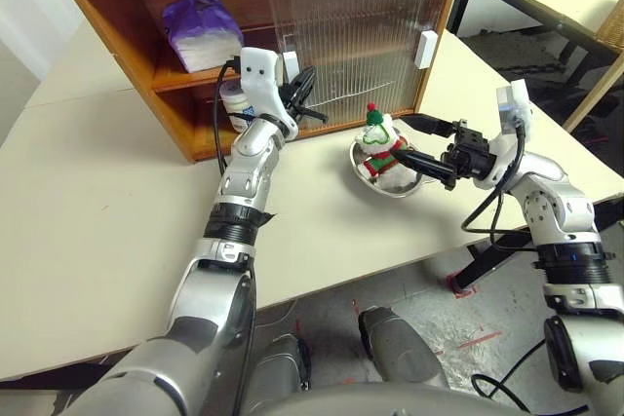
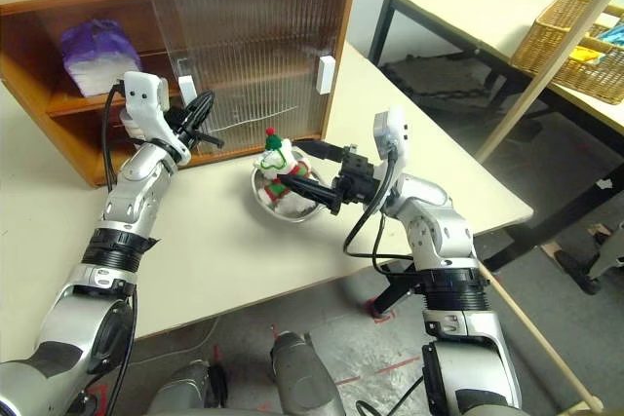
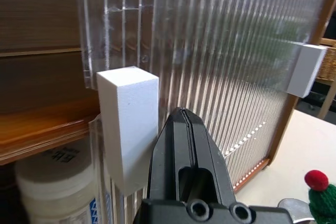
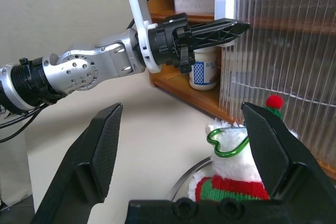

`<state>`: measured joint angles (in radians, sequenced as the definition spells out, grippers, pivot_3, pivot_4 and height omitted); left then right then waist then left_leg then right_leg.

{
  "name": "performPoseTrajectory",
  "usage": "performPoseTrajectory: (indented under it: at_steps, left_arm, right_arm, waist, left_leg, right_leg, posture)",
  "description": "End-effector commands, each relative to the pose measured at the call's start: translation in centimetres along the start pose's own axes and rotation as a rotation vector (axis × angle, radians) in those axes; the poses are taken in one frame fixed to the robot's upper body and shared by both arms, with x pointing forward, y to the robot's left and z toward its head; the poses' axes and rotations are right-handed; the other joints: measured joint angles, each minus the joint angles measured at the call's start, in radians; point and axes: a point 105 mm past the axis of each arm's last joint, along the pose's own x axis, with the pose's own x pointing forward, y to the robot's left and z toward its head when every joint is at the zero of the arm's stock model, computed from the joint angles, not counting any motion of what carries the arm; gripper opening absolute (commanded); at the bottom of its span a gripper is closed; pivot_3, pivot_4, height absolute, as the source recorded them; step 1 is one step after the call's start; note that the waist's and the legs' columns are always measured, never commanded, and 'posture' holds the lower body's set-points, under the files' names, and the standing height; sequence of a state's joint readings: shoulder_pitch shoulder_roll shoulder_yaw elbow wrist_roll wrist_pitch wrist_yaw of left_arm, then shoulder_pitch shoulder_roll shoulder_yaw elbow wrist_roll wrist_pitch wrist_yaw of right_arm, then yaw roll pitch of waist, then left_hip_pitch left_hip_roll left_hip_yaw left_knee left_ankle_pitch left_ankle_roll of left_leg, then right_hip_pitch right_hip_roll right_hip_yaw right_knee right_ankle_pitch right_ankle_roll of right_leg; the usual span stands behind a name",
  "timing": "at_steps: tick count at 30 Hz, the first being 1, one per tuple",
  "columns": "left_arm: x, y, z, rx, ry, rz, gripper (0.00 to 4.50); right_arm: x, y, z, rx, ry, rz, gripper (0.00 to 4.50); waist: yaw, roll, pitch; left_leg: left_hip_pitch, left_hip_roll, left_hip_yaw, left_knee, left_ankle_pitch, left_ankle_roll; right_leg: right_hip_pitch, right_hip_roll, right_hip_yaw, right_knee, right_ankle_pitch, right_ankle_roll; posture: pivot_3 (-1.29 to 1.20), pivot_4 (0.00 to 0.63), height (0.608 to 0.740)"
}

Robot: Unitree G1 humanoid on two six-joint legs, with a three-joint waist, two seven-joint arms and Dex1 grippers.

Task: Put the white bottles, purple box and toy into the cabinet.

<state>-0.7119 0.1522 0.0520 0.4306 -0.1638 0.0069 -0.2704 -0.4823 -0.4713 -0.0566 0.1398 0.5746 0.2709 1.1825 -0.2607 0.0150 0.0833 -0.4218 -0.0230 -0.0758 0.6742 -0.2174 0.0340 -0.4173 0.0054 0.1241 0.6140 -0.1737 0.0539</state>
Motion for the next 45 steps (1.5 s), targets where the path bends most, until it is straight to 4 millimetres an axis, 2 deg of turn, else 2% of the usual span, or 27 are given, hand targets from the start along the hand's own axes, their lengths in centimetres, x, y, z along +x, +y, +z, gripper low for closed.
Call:
performPoseTrajectory:
  at_steps: [1,13,19,28,35,39,45]
  left_arm:
    - [-0.9,2.4,-0.2,0.017,0.012,0.093,0.03]
    - [-2.4,5.6,0.2,0.051,0.012,0.203,0.03]
    - [-4.2,7.9,-0.1,0.076,0.031,0.274,0.03]
    - [-6.9,11.6,0.8,0.132,0.04,0.378,0.03]
    - [-8.8,13.2,0.9,0.161,0.058,0.434,0.03]
    - [-9.8,14.1,1.0,0.17,0.065,0.466,0.03]
    - [-11.6,15.6,1.3,0.2,0.078,0.519,0.03]
  right_arm:
    - [0.4,0.3,-0.1,0.002,0.009,0.015,4.5]
    - [0.2,0.3,-0.1,0.001,0.012,0.014,4.5]
    - [0.3,0.3,-0.1,0.004,0.012,0.015,4.5]
    - [0.4,0.3,-0.3,0.01,0.011,0.024,4.5]
    - [0.4,0.4,-0.5,0.016,0.015,0.03,4.5]
    - [0.4,0.4,-0.6,0.019,0.015,0.033,4.5]
    - [0.4,0.4,-0.7,0.02,0.016,0.039,4.5]
  waist:
    - [-0.001,0.0,0.0]
    - [-0.008,0.0,0.0]
    - [-0.01,0.0,0.0]
    - [-0.011,0.0,0.0]
    - [-0.01,-0.001,0.001]
    - [-0.007,-0.001,0.001]
    - [-0.004,-0.001,0.001]
  left_leg:
    - [0.001,0.0,0.0,0.0,0.0,0.0]
    - [0.004,0.004,-0.002,0.002,-0.004,-0.008]
    - [0.004,0.004,-0.003,0.002,-0.007,-0.013]
    - [0.005,0.001,-0.01,0.001,-0.008,-0.014]
    - [0.004,-0.007,-0.024,-0.005,-0.008,-0.016]
    - [0.004,-0.006,-0.027,-0.017,-0.008,-0.016]
    - [0.004,-0.006,-0.03,-0.017,-0.007,-0.017]
  right_leg:
    - [0.001,0.0,0.0,0.0,0.0,0.0]
    - [0.004,0.0,0.003,0.0,0.0,0.0]
    - [0.004,0.0,0.003,0.0,0.0,0.0]
    - [0.003,0.0,0.003,0.0,0.0,0.0]
    - [-0.001,-0.001,0.006,-0.002,0.0,-0.001]
    - [-0.002,0.0,0.006,-0.013,0.001,-0.002]
    - [-0.003,0.001,0.006,-0.014,0.004,-0.007]
  posture:
    - [-0.29,0.071,0.74]
    - [-0.29,0.074,0.74]
    - [-0.28,0.075,0.74]
    - [-0.27,0.079,0.74]
    - [-0.26,0.089,0.74]
    - [-0.25,0.091,0.74]
    - [-0.25,0.085,0.74]
